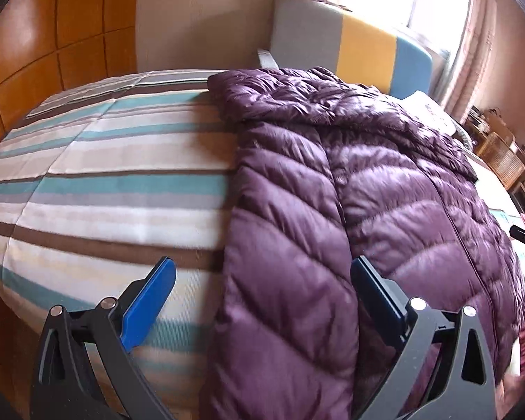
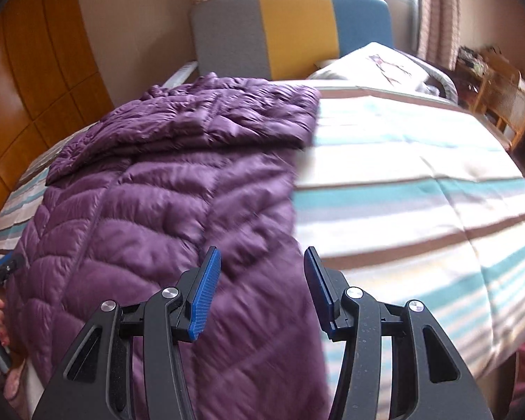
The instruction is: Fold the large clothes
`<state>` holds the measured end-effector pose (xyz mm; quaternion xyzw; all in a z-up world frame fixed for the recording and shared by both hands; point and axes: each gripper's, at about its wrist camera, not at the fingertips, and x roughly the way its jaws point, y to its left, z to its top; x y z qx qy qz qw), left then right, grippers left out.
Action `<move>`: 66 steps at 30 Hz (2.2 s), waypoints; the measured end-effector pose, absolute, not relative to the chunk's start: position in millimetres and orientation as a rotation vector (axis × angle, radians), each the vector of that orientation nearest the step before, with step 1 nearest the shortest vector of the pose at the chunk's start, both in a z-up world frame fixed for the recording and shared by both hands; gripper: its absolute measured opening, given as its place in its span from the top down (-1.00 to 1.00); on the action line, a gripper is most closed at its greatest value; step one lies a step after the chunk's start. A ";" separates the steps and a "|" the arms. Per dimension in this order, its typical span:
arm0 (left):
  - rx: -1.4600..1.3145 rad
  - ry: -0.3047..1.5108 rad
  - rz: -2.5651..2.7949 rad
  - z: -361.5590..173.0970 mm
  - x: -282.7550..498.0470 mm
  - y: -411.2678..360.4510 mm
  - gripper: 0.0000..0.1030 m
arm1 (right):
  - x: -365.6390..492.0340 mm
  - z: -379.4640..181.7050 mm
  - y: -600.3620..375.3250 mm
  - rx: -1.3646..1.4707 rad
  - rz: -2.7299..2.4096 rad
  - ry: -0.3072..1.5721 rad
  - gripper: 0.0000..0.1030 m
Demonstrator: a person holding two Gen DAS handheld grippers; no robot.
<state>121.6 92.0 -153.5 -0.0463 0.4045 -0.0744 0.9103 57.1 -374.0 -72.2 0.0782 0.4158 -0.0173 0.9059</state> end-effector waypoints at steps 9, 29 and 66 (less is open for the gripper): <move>-0.079 0.870 -0.229 -155.9 98.8 100.2 -0.32 | 11.9 -94.9 -397.4 0.217 -0.018 0.930 0.04; -0.011 0.843 -0.394 -143.9 66.7 82.2 0.87 | -13.7 -91.1 -354.8 0.135 0.214 0.918 0.88; -0.303 0.353 -0.294 -34.6 124.8 128.4 0.89 | 75.5 22.1 -385.9 0.274 0.225 0.395 0.89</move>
